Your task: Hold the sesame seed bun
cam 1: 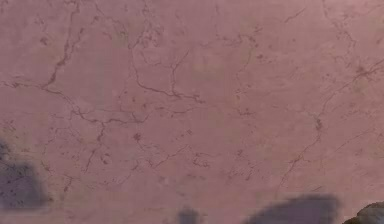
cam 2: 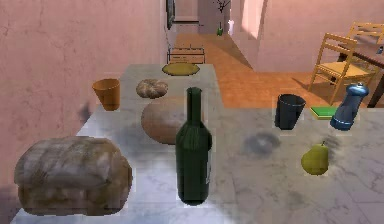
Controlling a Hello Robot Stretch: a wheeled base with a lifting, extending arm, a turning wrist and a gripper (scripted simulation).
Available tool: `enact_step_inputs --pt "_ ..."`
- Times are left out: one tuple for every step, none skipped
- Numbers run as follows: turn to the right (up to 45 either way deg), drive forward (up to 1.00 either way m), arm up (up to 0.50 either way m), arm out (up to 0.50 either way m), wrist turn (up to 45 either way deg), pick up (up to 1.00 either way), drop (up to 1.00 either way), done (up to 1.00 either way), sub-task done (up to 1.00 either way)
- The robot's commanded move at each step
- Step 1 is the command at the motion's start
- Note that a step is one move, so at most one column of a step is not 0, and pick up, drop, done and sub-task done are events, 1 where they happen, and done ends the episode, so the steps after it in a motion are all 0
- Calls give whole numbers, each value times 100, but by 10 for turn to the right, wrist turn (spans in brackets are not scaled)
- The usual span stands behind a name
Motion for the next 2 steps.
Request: enact_step_inputs --pt "0 0 50 0 0 0 0 0 0" --pt "0 0 38 0 0 0 0 0 0"
